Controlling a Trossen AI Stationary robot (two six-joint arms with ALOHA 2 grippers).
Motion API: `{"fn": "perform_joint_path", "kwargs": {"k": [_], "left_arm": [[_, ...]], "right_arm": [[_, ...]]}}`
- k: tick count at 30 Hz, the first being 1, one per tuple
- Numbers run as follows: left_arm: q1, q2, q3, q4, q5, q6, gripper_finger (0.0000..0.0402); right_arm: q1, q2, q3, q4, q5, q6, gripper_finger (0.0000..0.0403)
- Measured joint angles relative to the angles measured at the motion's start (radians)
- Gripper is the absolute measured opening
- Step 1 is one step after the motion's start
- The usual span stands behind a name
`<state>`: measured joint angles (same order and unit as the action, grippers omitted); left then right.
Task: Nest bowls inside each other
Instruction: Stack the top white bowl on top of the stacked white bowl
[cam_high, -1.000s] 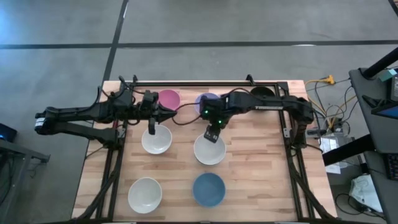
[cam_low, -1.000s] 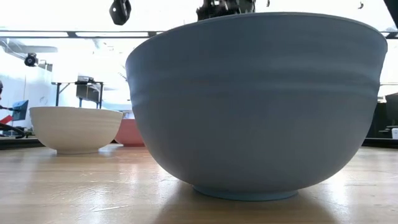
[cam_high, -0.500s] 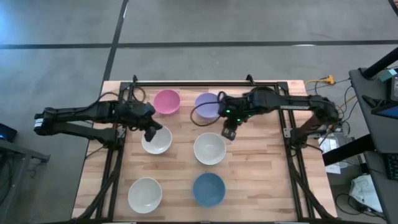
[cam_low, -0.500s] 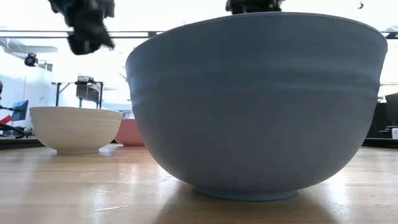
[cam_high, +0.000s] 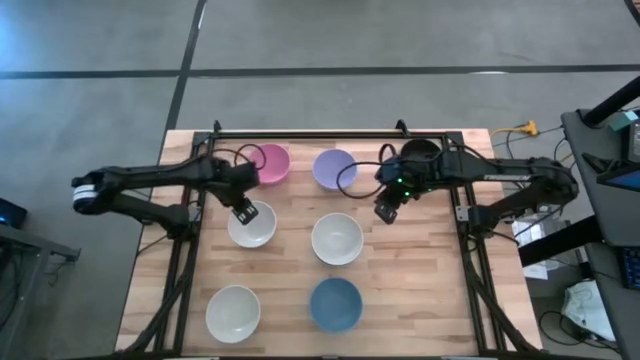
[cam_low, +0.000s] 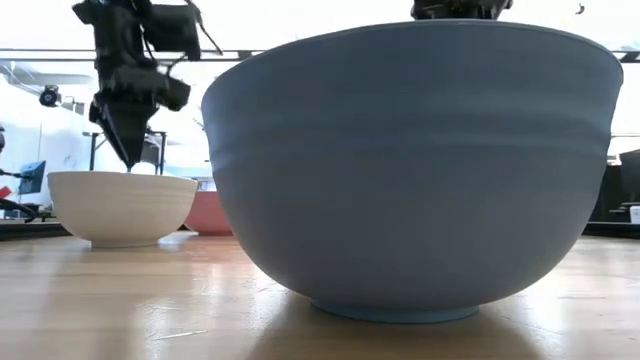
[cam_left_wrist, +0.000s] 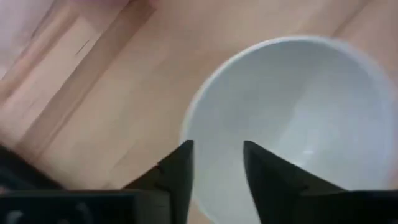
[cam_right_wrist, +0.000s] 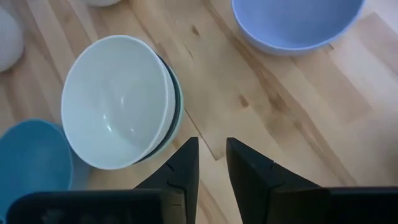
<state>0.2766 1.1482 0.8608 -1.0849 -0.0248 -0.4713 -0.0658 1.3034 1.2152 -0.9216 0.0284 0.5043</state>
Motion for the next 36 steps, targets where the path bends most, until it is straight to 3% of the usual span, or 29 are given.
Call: {"fn": "perform_joint_path", "kwargs": {"k": [4,7,10,15,21,25,30,36], "left_arm": [[0.027,0.087,-0.002,-0.006,0.026,0.084,0.0162],[0.043,0.15,-0.003,-0.002,0.112,0.14,0.0158],[0.051,0.208,-0.003,0.003,0.151,0.164,0.0123],[0.054,0.252,-0.003,0.005,0.202,0.162,0.0019],[0.054,0.199,0.017,0.0,0.243,0.101,0.0003],[0.047,0.115,0.102,0.017,0.334,-0.021,0.0002],[0.0,0.072,0.271,0.195,0.367,-0.191,0.0001],[-0.029,0.284,0.519,0.229,0.364,-0.201,0.0001]], "right_arm": [[0.0,-0.028,-0.021,0.006,0.0,0.02,0.0079],[0.0,-0.047,-0.027,0.013,0.0,0.02,0.0077],[0.0,-0.053,-0.034,0.014,0.0,0.02,0.0077],[0.0,-0.062,-0.041,0.014,0.0,0.02,0.0074],[0.0,-0.081,-0.06,0.013,0.0,0.012,0.0073],[0.0,-0.1,-0.085,0.012,0.0,-0.017,0.0071],[0.0,-0.139,-0.153,0.01,0.0,-0.037,0.0068],[0.001,-0.212,-0.213,0.012,-0.001,-0.014,0.007]]}}
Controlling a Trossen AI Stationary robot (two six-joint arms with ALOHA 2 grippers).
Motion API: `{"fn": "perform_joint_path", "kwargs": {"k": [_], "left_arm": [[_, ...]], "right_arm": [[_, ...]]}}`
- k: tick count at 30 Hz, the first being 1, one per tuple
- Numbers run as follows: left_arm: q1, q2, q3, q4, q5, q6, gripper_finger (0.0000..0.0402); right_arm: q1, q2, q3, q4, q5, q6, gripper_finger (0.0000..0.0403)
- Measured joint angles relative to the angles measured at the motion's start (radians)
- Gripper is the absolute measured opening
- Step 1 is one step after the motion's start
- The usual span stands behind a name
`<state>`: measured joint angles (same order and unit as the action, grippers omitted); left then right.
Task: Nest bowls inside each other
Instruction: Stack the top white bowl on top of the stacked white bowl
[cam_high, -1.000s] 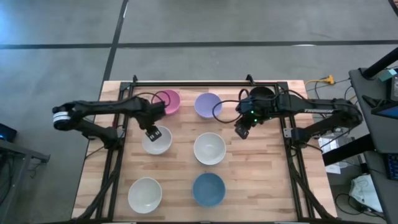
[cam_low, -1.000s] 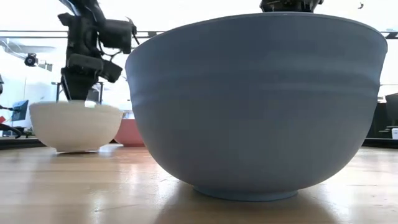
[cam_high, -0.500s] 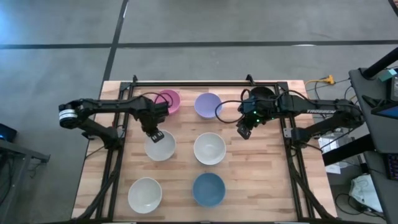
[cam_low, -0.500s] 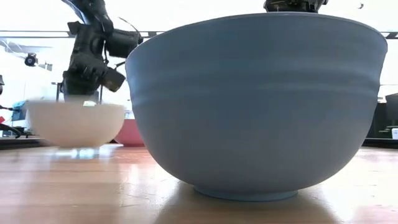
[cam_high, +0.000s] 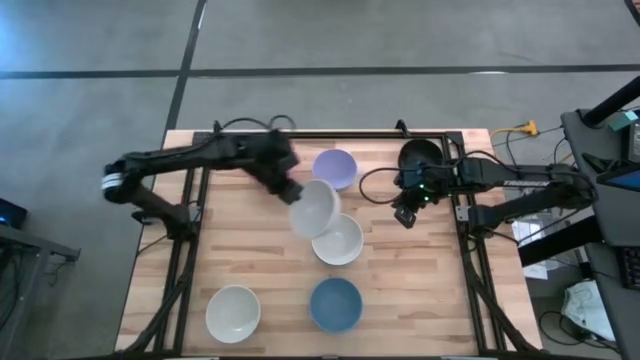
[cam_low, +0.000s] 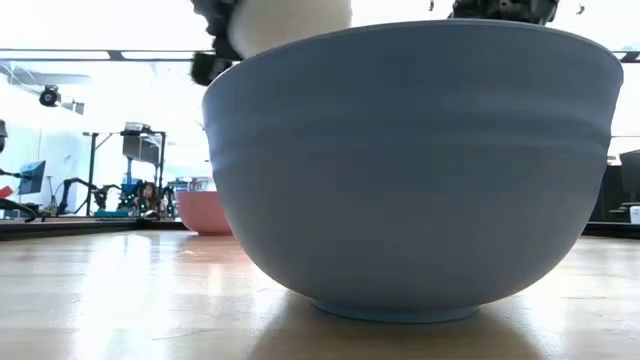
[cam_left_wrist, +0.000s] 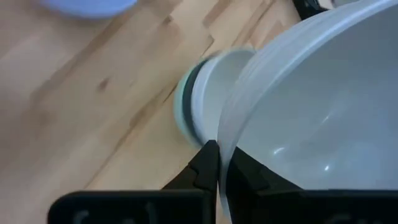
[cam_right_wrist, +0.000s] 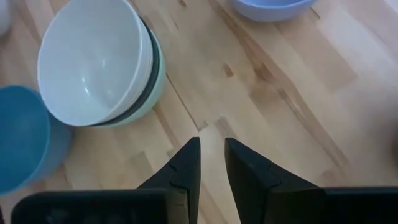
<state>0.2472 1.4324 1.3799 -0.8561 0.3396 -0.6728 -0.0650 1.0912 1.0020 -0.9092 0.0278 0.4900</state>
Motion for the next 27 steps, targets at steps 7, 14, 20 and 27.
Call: {"fn": "perform_joint_path", "kwargs": {"k": [7,14,20,27], "left_arm": [[-0.001,0.311,0.349,-0.168,-0.034,0.087,0.0],[-0.001,0.509,0.573,-0.356,-0.068,0.155,0.0],[-0.005,0.578,0.604,-0.411,-0.068,0.156,0.0],[-0.019,0.556,0.629,-0.427,-0.076,0.134,0.0]], "right_arm": [[0.0,-0.12,-0.009,0.003,0.001,-0.02,0.0068],[0.0,-0.227,0.006,0.003,0.021,-0.055,0.0068],[0.0,-0.294,0.005,-0.001,0.037,-0.061,0.0068],[0.0,-0.326,0.004,-0.008,0.037,-0.061,0.0068]]}}
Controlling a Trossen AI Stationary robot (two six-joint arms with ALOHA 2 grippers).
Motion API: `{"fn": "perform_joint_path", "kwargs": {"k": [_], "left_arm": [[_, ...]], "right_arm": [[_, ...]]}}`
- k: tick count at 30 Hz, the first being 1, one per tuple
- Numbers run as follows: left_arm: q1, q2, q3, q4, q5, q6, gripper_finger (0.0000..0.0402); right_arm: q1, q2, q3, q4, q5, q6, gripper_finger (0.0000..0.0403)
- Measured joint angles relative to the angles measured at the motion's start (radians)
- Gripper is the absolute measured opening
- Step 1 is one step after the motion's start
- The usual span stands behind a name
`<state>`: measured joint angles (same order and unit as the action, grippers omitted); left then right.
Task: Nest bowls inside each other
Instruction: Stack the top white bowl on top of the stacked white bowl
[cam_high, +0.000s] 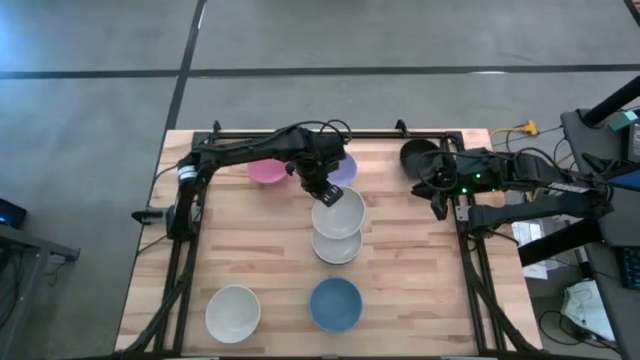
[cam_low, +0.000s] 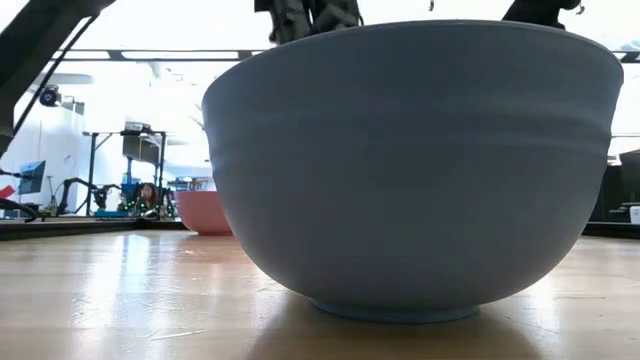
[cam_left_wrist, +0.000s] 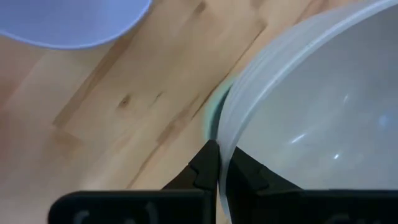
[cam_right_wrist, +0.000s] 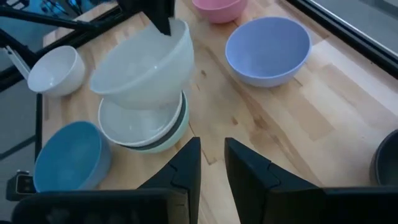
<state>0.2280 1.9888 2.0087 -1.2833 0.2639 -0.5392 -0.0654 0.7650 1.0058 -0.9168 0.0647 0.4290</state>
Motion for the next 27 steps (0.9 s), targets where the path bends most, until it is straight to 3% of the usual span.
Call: {"fn": "perform_joint_path", "kwargs": {"k": [10,27], "left_arm": [[-0.091,-0.004,0.023,-0.013,0.025,-0.063,0.0],[-0.112,0.077,0.021,-0.015,0.033,-0.135,0.0]], "right_arm": [[0.0,0.01,-0.006,0.007,0.016,-0.003,0.0068],[0.0,0.01,-0.008,0.008,0.016,-0.003,0.0068]]}}
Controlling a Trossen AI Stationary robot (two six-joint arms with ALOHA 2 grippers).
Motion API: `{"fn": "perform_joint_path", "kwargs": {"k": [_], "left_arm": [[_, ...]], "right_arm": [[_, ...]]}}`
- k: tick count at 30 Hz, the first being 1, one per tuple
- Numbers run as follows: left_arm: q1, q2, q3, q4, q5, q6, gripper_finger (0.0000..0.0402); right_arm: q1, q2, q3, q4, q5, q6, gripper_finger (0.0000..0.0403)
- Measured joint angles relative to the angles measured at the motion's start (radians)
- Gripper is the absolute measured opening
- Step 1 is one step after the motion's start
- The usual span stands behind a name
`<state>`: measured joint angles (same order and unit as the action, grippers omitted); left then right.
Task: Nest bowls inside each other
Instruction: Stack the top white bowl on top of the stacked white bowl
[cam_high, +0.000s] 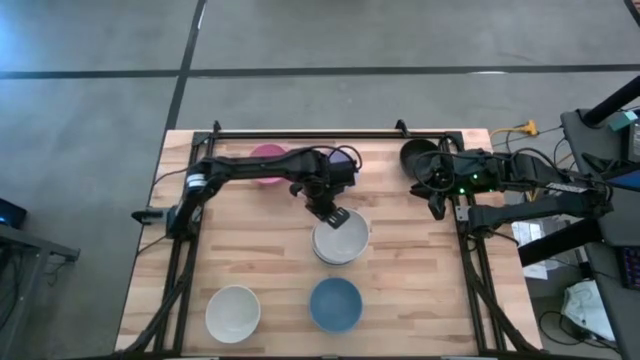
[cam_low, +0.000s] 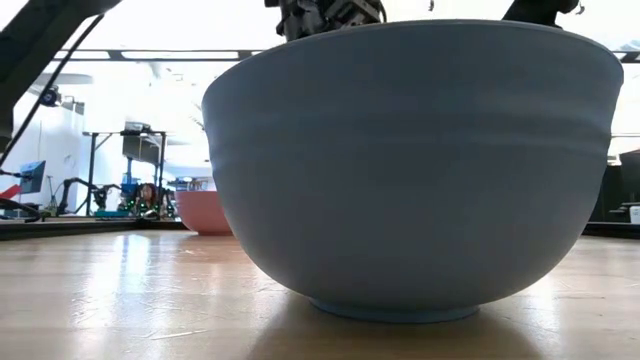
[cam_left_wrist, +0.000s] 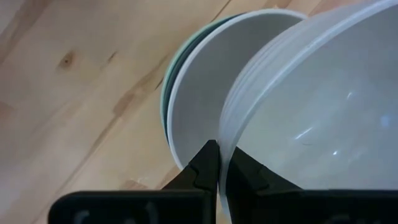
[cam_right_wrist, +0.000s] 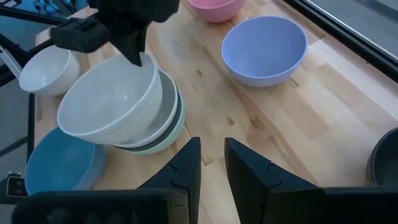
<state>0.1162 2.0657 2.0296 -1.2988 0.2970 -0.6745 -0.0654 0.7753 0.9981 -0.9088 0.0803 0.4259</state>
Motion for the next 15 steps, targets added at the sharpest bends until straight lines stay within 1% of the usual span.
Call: {"fn": "perform_joint_path", "kwargs": {"k": [9,15], "left_arm": [[-0.002,0.036,0.0,-0.006,-0.001,0.0,0.0],[-0.002,0.048,0.002,-0.057,-0.017,0.001,0.0]], "right_arm": [[0.0,0.0,0.0,0.0,0.0,-0.008,0.0068],[0.0,0.0,0.0,0.0,0.0,-0.011,0.0068]]}}
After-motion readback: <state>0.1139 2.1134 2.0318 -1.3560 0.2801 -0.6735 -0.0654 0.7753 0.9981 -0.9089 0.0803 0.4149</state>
